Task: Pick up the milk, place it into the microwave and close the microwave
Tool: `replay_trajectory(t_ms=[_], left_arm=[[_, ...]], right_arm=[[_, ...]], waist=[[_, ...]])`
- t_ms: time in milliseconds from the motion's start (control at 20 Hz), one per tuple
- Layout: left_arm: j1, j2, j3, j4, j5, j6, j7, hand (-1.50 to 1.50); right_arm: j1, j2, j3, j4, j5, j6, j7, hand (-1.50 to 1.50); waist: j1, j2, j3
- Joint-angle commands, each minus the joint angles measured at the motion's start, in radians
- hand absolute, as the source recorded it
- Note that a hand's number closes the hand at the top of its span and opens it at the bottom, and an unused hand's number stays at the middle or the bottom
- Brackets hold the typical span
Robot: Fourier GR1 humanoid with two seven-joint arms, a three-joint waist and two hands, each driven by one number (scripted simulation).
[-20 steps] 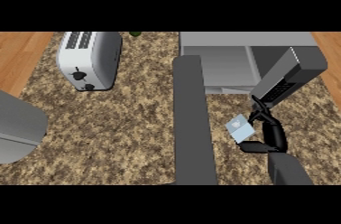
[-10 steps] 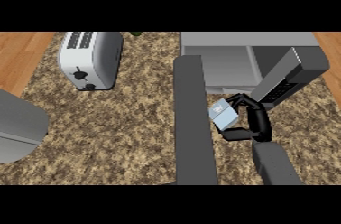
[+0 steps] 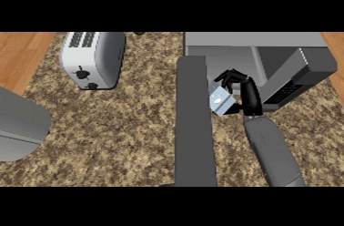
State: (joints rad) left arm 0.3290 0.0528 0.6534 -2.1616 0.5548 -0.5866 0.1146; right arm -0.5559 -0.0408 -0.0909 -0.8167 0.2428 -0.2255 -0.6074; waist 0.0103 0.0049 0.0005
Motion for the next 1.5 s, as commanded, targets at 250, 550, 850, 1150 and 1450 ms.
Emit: replay_trajectory(t_ms=[250,550,850,1150,1450], left_arm=[[-0.063,0.036,-0.007,0.061,-0.004,-0.007,0.004,-1.5],[-0.089,0.058,-0.002,0.102,-0.018,-0.033,-0.021,-1.5],[-0.111,0.041,-0.015,0.14,-0.049,-0.028,-0.037,-1.5],[-0.141,0.051,-0.048,0.116,-0.051,-0.025,-0.014,-1.5],[-0.163,0.065,-0.048,0.155,-0.057,-0.027,-0.017,-1.5]], right_arm=[[-0.324,-0.037,-0.056,0.357,0.093,-0.171,0.07,1.5],[-0.421,-0.098,-0.117,0.521,0.094,-0.242,0.0,1.5],[-0.471,-0.155,-0.134,0.583,0.119,-0.362,-0.002,1.5],[-0.482,-0.191,-0.119,0.619,0.164,-0.486,-0.049,1.5],[-0.488,-0.228,-0.095,0.688,0.21,-0.546,-0.021,1.5]], waist=[[0.029,0.008,0.0],[0.059,0.023,0.001],[0.075,0.033,0.001],[0.101,0.05,0.004],[0.121,0.058,0.004]])
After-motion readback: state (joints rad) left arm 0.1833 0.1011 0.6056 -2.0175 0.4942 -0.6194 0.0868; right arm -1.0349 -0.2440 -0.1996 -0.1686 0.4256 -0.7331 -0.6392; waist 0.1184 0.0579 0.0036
